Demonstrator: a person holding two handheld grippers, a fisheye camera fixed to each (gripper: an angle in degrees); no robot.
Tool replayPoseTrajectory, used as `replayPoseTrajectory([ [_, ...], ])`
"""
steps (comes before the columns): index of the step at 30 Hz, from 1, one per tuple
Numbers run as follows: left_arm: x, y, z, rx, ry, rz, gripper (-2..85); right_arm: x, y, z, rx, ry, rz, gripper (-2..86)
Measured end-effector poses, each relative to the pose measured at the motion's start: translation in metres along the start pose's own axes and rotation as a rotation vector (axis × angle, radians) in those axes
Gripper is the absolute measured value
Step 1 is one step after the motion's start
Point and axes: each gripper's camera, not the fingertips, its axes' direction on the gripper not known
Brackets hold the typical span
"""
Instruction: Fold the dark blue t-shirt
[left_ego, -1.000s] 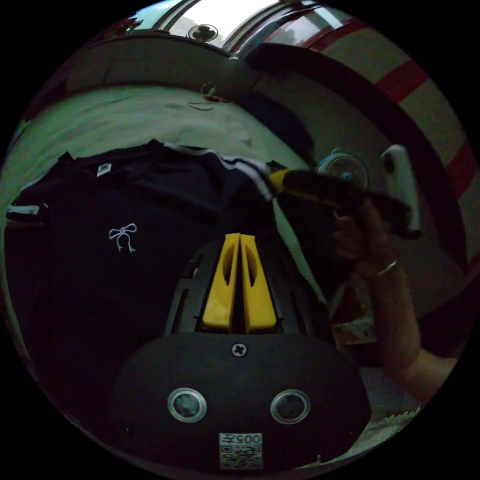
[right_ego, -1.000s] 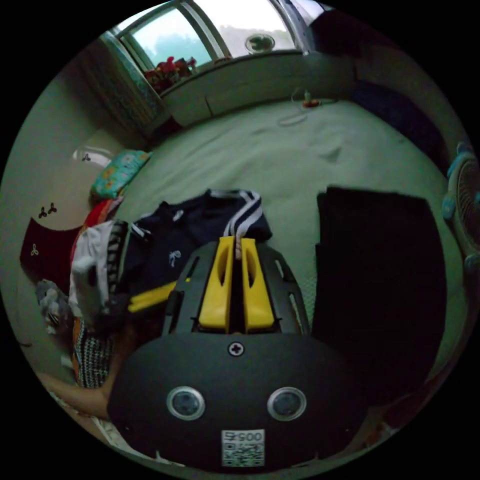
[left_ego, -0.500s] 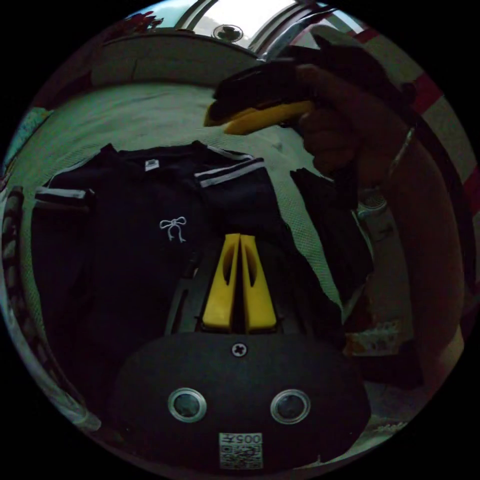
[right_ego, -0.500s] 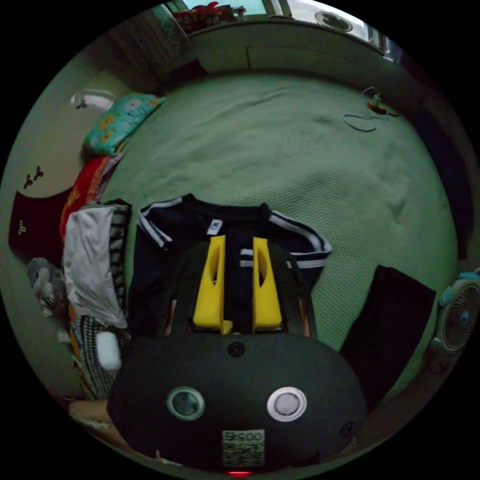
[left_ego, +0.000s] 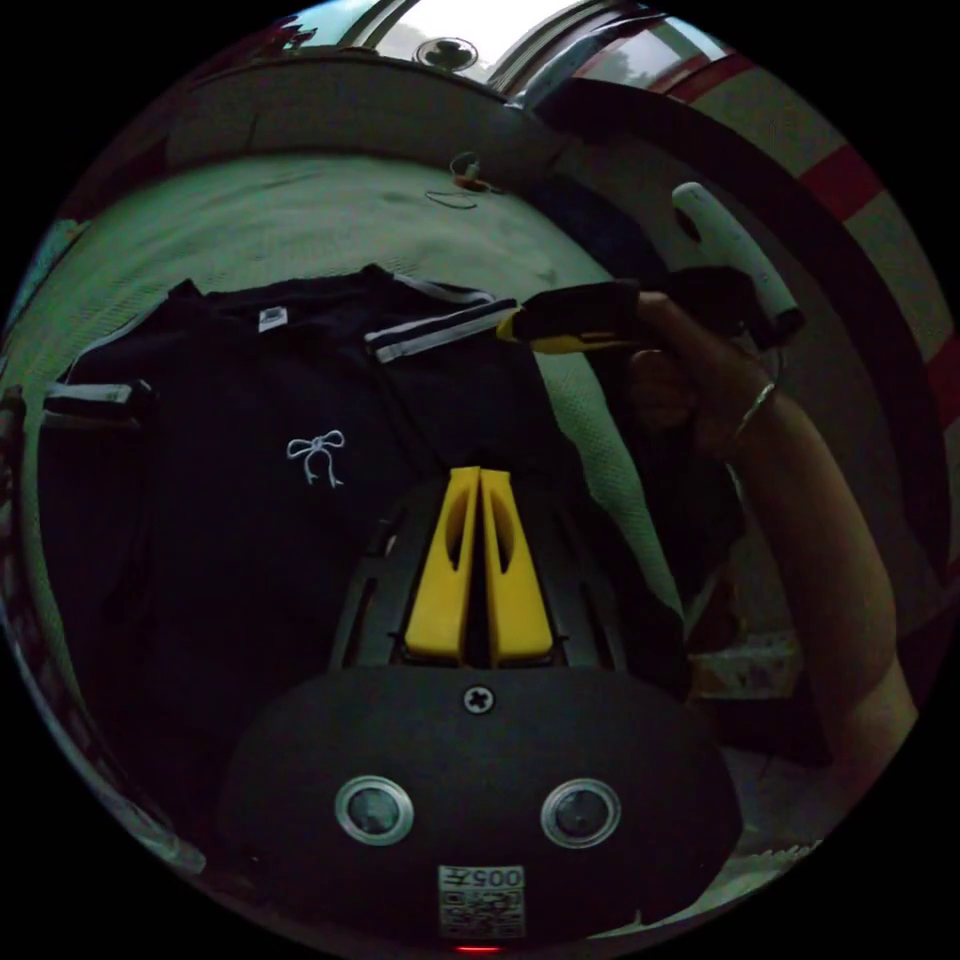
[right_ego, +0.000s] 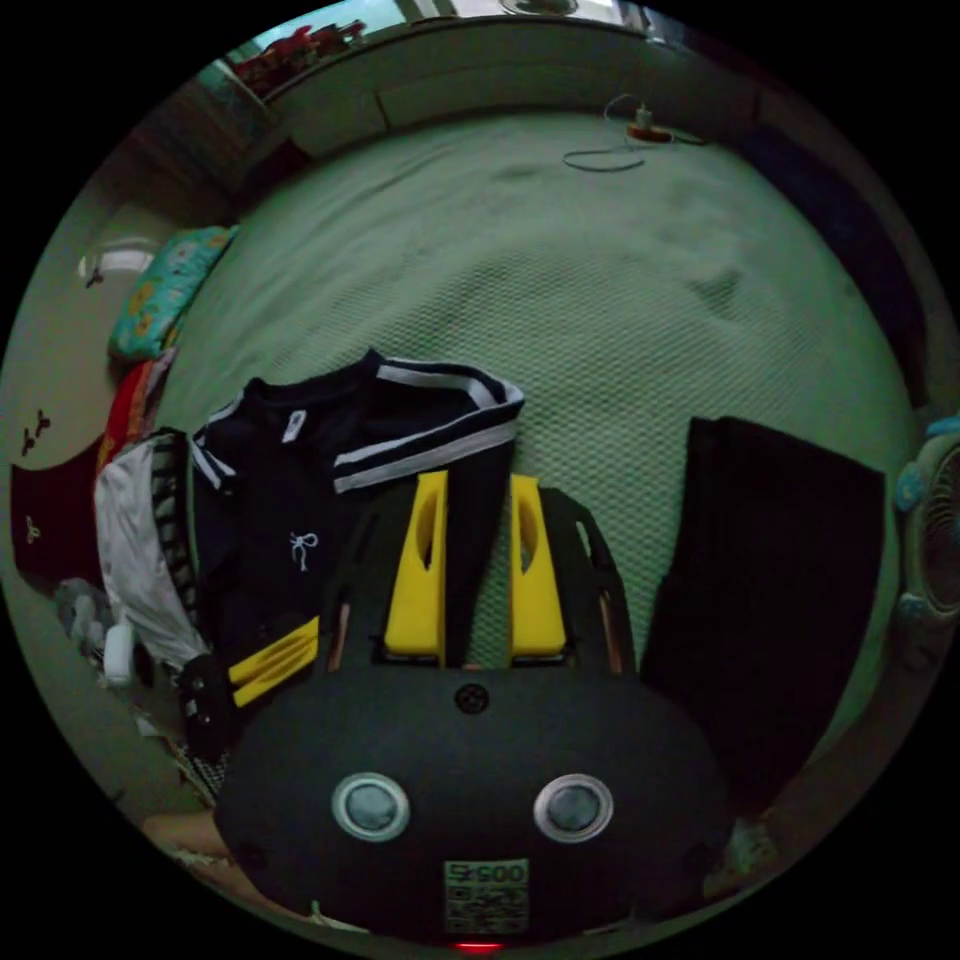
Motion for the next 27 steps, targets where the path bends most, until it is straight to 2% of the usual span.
replayPoseTrajectory([
  [2, 0.004, -0.005, 0.012, -0.086, 0.031, 0.019, -0.7, -0.002, 0.002, 0.009, -0.005, -0.002, -0.033, 2.6],
  [4, 0.007, -0.006, 0.012, -0.078, 0.062, 0.026, -0.7, -0.002, 0.004, 0.013, -0.011, 0.017, -0.024, -0.1],
  [6, 0.009, -0.007, 0.009, -0.059, 0.053, 0.021, -0.7, 0.002, 0.008, 0.001, 0.061, -0.009, 0.005, -1.1],
  [10, 0.018, -0.011, 0.017, -0.1, -0.042, 0.04, -0.7, 0.006, 0.007, -0.008, 0.104, 0.022, 0.031, -1.4],
  [14, 0.023, -0.012, 0.016, -0.092, -0.026, 0.038, -0.7, 0.002, 0.009, -0.007, 0.153, 0.022, 0.092, -1.3],
  [19, 0.025, -0.01, 0.011, -0.091, 0.0, 0.013, -0.7, -0.014, 0.026, 0.012, 0.064, 0.062, 0.087, 1.9],
  [23, 0.028, -0.008, 0.002, -0.07, -0.024, -0.008, -0.7, -0.04, 0.074, -0.02, 0.221, 0.109, -0.021, 2.5],
  [27, 0.032, -0.005, -0.004, -0.064, -0.029, -0.024, -0.7, -0.095, 0.139, -0.031, 0.238, 0.152, -0.197, -0.1],
])
